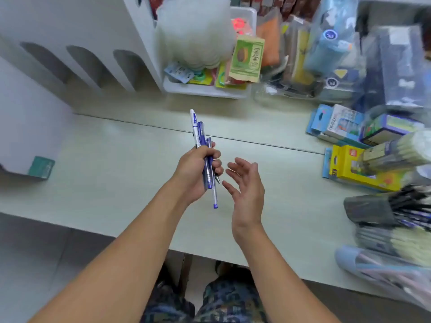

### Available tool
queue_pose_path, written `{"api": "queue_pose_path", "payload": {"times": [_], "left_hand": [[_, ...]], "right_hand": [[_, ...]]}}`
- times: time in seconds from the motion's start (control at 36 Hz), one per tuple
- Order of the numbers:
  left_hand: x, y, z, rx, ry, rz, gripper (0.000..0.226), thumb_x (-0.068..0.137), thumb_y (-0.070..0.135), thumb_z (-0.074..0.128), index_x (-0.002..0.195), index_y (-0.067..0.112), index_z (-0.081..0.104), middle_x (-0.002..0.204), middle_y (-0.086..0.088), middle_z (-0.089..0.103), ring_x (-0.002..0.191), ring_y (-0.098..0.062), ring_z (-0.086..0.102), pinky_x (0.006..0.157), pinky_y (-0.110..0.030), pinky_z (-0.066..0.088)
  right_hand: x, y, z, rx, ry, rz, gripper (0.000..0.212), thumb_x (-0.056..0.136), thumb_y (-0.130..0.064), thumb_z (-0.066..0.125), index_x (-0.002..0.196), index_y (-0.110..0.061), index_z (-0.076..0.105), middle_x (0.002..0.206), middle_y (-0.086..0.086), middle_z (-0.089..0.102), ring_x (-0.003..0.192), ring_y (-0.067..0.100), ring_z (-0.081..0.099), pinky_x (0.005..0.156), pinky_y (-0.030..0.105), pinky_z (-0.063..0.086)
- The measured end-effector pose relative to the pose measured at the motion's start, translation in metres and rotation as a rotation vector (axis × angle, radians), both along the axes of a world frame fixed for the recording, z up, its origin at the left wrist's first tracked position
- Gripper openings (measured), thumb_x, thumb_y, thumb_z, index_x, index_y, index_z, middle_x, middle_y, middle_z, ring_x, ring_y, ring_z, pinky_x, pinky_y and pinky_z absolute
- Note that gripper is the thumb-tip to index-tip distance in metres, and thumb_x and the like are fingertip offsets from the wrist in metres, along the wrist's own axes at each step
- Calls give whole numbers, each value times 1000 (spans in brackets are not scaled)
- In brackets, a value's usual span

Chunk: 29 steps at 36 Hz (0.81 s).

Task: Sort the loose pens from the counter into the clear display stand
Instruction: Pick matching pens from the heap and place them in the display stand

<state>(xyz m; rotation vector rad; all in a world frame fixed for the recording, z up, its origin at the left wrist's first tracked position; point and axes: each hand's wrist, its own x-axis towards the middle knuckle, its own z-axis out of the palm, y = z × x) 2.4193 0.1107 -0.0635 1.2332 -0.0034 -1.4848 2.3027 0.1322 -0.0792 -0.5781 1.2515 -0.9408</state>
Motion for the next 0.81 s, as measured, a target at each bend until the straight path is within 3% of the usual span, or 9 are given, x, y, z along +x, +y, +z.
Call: {"api": "queue_pose_path", "payload": {"times": [0.08, 0.19, 0.33, 0.42, 0.47, 0.53, 0.58, 0.69, 0.81], "left_hand": [[25, 32, 16, -53, 89, 95, 9, 101, 2, 46, 105, 10, 48, 72, -4, 51, 56, -14, 45, 53, -25, 43], [60, 83, 25, -107, 96, 106, 10, 101, 3, 49, 108, 10, 50, 75, -3, 53, 60, -14, 47, 57, -26, 45], [122, 150, 29, -152, 56, 64, 12, 101, 5, 53, 111, 12, 53, 78, -2, 53, 58, -13, 46, 53, -23, 43], [172, 191, 32, -143, -87, -32, 11, 100, 4, 54, 108, 11, 53, 74, 0, 50, 52, -10, 40, 46, -20, 38], [208, 221, 34, -125, -227, -119, 10, 99, 4, 56, 104, 13, 53, 69, 3, 45, 47, -8, 34, 43, -20, 32], [243, 250, 38, -117, -340, -238, 11, 99, 5, 56, 103, 14, 53, 66, 4, 42, 45, -8, 31, 44, -22, 28], [275, 276, 44, -85, -437, -328, 12, 97, 5, 57, 105, 13, 54, 70, 0, 43, 45, -9, 32, 45, -23, 28], [329, 308, 57, -36, -592, -426, 13, 95, 9, 60, 105, 15, 55, 78, -8, 47, 46, -10, 37, 46, -24, 30], [368, 322, 69, -59, -590, -414, 13, 97, 16, 61, 107, 24, 59, 70, 4, 48, 48, -8, 40, 48, -24, 33]], "right_hand": [[45, 41, 19, -119, 31, -110, 46, 93, -46, 41, 115, -15, 68, 118, 2, 70, 114, 10, 65, 96, 35, 54], [104, 75, 31, -280, 121, -132, 39, 96, -38, 38, 108, -14, 66, 109, 1, 69, 102, 6, 66, 87, 30, 53], [173, 107, 40, -377, 262, -124, 33, 97, -36, 35, 98, -21, 65, 96, -8, 68, 98, 15, 64, 89, 44, 51], [212, 131, 52, -427, 328, -4, 30, 101, -37, 41, 101, -21, 66, 98, -10, 67, 95, 12, 63, 83, 39, 53], [235, 142, 63, -425, 349, 190, 18, 103, -32, 51, 111, -24, 66, 101, -9, 67, 87, 7, 65, 74, 30, 53], [260, 150, 74, -441, 389, 429, 21, 102, -30, 58, 123, -29, 63, 101, -10, 69, 77, 5, 65, 65, 21, 51], [289, 160, 83, -466, 405, 576, 21, 100, -27, 61, 121, -28, 67, 94, -6, 71, 65, 5, 60, 58, 18, 47], [340, 177, 99, -442, 369, 591, 10, 98, -19, 67, 100, -22, 75, 78, -5, 67, 59, 7, 51, 54, 21, 41], [373, 185, 107, -397, 270, 634, 11, 99, -14, 64, 97, -18, 74, 79, -2, 67, 66, 13, 50, 54, 26, 40]]}}
